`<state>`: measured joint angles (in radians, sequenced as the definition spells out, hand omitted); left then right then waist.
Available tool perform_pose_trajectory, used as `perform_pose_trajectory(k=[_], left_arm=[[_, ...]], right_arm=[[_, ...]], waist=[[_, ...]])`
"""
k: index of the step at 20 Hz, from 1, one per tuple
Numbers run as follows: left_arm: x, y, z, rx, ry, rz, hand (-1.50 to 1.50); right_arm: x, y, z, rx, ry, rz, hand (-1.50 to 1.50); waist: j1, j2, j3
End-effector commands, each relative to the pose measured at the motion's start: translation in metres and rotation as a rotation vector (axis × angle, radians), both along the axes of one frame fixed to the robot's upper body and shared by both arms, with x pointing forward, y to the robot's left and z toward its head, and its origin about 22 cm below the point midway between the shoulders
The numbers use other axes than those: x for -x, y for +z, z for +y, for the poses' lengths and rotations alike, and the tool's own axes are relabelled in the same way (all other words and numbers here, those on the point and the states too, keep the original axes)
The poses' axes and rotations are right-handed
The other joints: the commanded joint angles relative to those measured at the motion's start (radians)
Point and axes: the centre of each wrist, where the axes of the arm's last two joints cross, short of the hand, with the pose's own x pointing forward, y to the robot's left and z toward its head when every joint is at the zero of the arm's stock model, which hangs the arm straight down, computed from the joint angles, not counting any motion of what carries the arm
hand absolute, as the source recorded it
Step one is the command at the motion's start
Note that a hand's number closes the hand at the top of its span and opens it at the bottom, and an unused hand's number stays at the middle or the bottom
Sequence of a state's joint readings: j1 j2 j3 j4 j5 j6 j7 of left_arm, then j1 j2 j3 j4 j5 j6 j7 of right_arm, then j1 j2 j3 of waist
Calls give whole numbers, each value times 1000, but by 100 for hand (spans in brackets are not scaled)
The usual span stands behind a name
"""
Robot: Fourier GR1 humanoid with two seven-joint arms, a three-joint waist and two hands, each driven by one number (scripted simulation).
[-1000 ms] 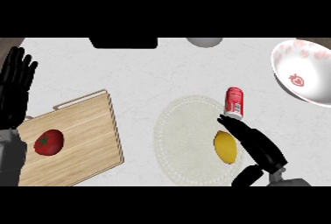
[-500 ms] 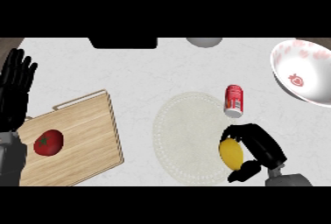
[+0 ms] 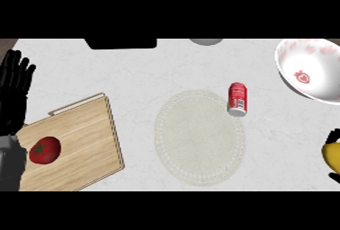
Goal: Pick the lemon from the placemat and place it in the bowl
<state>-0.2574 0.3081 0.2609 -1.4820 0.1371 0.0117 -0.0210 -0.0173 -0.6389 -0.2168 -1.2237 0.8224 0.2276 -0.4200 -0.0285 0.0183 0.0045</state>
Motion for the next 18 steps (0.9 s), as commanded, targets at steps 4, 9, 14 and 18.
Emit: perform_pose_trajectory(k=[4, 9, 14, 18], left_arm=[[2, 2, 3, -1, -6, -7, 0], [1, 0, -7, -7, -53, -10, 0], [0, -7, -12, 13, -36, 5, 0], [-3, -6, -13, 7, -45, 5, 0]], right_arm=[[43, 95, -123, 155, -239, -30, 150], [62, 142, -161, 167, -319, -169, 150], [77, 176, -181, 22, -218, -318, 150], [82, 208, -189, -4, -154, -423, 150]], waist=[[25, 5, 10], [50, 3, 12], [45, -5, 9], [69, -2, 7]])
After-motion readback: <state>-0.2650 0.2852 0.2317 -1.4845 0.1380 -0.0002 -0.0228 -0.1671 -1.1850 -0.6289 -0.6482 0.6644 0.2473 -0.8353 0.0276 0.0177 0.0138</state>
